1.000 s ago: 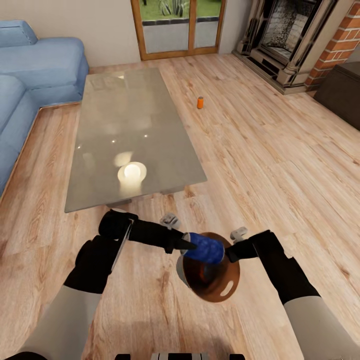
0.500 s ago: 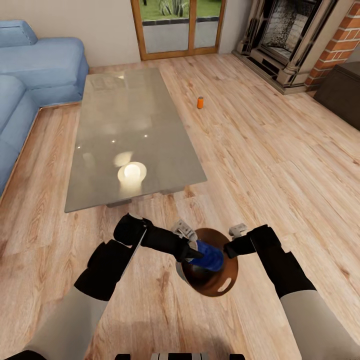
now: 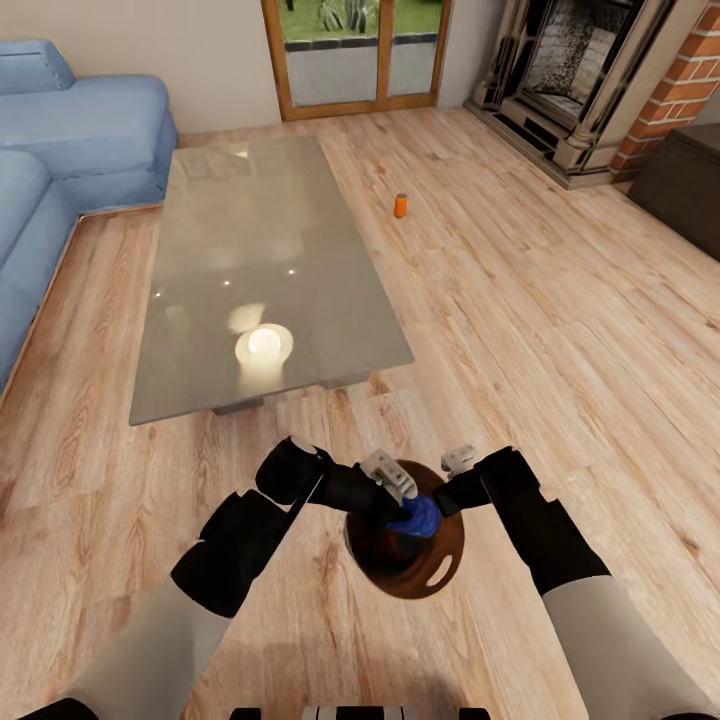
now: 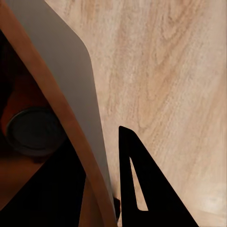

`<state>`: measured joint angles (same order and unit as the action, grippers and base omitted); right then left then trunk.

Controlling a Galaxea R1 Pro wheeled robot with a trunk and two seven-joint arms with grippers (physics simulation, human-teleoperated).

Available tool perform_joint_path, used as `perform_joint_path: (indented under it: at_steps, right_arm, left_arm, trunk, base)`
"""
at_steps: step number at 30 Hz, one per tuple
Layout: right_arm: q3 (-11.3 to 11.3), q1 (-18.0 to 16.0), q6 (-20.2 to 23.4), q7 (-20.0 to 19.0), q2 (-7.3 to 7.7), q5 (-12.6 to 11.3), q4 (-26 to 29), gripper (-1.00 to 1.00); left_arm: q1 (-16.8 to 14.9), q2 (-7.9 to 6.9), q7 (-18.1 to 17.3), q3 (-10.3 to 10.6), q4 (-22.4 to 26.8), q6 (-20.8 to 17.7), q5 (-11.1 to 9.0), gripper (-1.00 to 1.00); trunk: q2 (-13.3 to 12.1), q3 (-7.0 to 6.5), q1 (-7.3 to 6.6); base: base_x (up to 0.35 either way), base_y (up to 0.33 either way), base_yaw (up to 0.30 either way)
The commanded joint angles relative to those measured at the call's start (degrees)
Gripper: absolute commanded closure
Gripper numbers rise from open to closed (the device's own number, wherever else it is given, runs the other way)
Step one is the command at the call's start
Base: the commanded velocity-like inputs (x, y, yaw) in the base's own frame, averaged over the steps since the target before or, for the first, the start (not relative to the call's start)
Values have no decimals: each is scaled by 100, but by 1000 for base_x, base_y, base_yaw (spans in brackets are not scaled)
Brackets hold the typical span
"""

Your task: Put the three can of soda from the living room inside the tash can in the kitchen.

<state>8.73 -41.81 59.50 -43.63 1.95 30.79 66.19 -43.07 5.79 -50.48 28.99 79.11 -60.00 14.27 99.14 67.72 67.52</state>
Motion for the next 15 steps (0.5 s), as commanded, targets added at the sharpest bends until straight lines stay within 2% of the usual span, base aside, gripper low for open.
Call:
perform_joint_path:
  at_steps: [1,3,5,6,10,15]
  right_arm:
    - [4,-1,50,-15,-10,-124,0,100]
    - [10,-2,50,-14,-37,-92,0,100]
    - [13,-3,50,-14,-65,-74,1,100]
    - [14,-6,50,-14,-72,-70,3,100]
    - [14,-27,50,6,-179,-48,4,100]
    - [14,-44,50,151,-305,100,1,100]
  left_arm:
    - [0,9,64,34,-13,0,-3,100]
    - [0,30,326,283,-62,0,-2,100]
    - [0,43,637,680,-165,0,3,100]
    - [0,49,719,765,-202,0,4,100]
    - [0,81,832,881,-327,0,5,100]
    - [0,92,956,953,-487,0,5,100]
  trunk:
    - [0,0,0]
    - [0,0,0]
    - [0,0,0]
    - [0,0,0]
    - [0,0,0]
    - [0,0,0]
  base:
    - [0,0,0]
    - [0,0,0]
    - [0,0,0]
    - [0,0,0]
    - [0,0,0]
    - [0,0,0]
